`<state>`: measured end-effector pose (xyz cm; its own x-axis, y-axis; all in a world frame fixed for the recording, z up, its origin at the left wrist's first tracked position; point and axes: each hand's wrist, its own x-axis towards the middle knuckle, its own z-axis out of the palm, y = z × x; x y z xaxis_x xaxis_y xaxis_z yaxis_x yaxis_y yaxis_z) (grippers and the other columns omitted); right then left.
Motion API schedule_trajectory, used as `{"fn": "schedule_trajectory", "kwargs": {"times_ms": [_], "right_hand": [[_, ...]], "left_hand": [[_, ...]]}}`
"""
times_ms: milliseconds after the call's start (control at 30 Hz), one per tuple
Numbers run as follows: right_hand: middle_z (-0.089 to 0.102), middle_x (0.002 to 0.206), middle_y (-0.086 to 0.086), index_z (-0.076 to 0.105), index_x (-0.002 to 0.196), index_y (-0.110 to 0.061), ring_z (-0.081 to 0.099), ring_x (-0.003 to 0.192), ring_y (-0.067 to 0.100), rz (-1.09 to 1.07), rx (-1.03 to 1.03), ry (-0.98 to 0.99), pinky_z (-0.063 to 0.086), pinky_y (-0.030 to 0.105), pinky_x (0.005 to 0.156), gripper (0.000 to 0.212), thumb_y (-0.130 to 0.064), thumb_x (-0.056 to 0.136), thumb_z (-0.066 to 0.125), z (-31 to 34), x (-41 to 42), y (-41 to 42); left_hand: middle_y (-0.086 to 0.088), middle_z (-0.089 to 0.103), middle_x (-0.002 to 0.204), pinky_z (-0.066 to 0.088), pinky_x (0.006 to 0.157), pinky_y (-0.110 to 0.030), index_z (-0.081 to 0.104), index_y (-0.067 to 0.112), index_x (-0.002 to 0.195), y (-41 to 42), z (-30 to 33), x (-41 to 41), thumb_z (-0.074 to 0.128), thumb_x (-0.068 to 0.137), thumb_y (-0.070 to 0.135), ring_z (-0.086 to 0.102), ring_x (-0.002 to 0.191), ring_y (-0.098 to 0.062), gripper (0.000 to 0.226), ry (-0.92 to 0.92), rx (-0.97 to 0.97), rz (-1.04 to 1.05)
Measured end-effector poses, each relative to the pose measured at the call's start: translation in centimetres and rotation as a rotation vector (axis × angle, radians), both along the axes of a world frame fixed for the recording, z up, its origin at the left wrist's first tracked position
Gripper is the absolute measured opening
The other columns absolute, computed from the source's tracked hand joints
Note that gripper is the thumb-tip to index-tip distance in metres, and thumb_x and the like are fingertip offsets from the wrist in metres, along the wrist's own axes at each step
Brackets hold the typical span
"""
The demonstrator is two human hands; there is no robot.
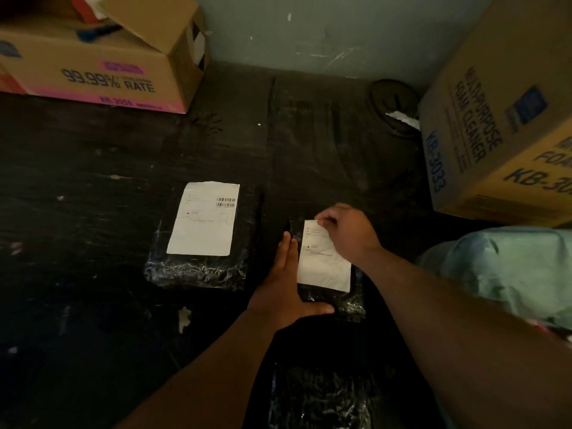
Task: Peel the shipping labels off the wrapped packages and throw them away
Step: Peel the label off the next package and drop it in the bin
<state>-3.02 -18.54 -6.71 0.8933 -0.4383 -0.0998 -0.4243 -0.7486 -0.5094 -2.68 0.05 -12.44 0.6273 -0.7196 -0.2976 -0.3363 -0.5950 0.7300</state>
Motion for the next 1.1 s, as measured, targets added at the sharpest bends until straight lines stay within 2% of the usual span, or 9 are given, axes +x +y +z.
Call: {"fn": "schedule_trajectory", "kwargs": {"times_ms": [167,267,333,367,500,733,933,1100], "right_hand": [[0.064,0.107,0.000,0.072,0.110,-0.018,0.060,0.099,0.013,0.013,0.015,-0.117,0.050,0.033,0.092,0.020,-0.022,0.095,0.059,0.2,-1.6,0.2],[0.059,0.122,0.001,0.061,0.127,-0.027,0.057,0.113,0.016,0.002,0.024,-0.036,0.048,0.032,0.098,0.035,-0.019,0.093,0.061,0.6,-1.8,0.1],[0.052,0.133,0.002,0.053,0.136,-0.030,0.050,0.124,0.020,-0.015,-0.045,0.057,0.046,0.035,0.102,0.046,-0.019,0.092,0.063,0.6,-1.5,-0.1],[0.051,0.135,0.003,0.053,0.136,-0.029,0.049,0.125,0.021,-0.028,-0.086,0.096,0.046,0.036,0.103,0.046,-0.020,0.092,0.062,0.6,-1.3,-0.1],[0.059,0.118,0.002,0.066,0.114,-0.022,0.058,0.105,0.017,-0.001,-0.175,0.163,0.049,0.033,0.092,0.021,-0.024,0.096,0.055,1.2,-1.0,-0.1],[0.056,0.100,-0.004,0.072,0.106,-0.021,0.057,0.088,0.012,0.137,-0.132,0.132,0.044,0.028,0.076,0.019,-0.029,0.094,0.059,3.1,-2.8,-0.4],[0.056,0.096,-0.006,0.074,0.101,-0.022,0.061,0.084,0.013,0.218,-0.135,0.123,0.049,0.029,0.077,0.016,-0.028,0.093,0.061,4.8,-3.9,0.8],[0.062,0.101,0.000,0.074,0.100,-0.020,0.064,0.084,0.016,0.235,-0.121,0.121,0.052,0.035,0.081,0.016,-0.027,0.092,0.062,6.0,-5.2,2.0]], "left_hand": [[0.027,-0.045,0.151,0.023,0.123,-0.043,-0.020,0.026,0.157,0.1,0.0,-0.1,0.083,0.059,0.071,-0.011,0.153,-0.008,0.150,-0.014,-0.004,-0.008],[0.026,-0.043,0.152,0.023,0.123,-0.045,-0.019,0.027,0.157,0.0,0.2,-0.1,0.083,0.058,0.072,-0.012,0.153,-0.009,0.150,-0.026,-0.009,-0.009],[0.026,-0.045,0.151,0.021,0.124,-0.046,-0.021,0.027,0.157,0.0,0.2,0.0,0.084,0.057,0.071,-0.015,0.153,-0.010,0.151,-0.026,-0.011,-0.022],[0.026,-0.046,0.150,0.020,0.124,-0.047,-0.022,0.026,0.156,0.0,0.2,0.1,0.084,0.057,0.071,-0.016,0.153,-0.010,0.152,-0.022,-0.010,-0.030],[0.026,-0.048,0.149,0.020,0.124,-0.043,-0.024,0.025,0.156,0.1,0.2,0.2,0.086,0.057,0.069,-0.015,0.153,-0.010,0.154,-0.006,-0.009,-0.039],[0.027,-0.042,0.152,0.015,0.117,-0.029,-0.017,0.025,0.158,0.0,-0.2,0.1,0.090,0.060,0.059,-0.010,0.149,0.000,0.149,0.010,-0.053,-0.032],[0.022,-0.038,0.157,0.018,0.119,-0.028,-0.015,0.024,0.159,0.1,-0.1,-0.1,0.089,0.061,0.059,-0.004,0.152,-0.004,0.148,-0.010,-0.060,-0.010],[0.018,-0.036,0.159,0.016,0.117,-0.027,-0.013,0.021,0.160,0.0,-0.1,-0.5,0.090,0.062,0.057,-0.005,0.152,-0.005,0.147,-0.009,-0.068,0.025]]}}
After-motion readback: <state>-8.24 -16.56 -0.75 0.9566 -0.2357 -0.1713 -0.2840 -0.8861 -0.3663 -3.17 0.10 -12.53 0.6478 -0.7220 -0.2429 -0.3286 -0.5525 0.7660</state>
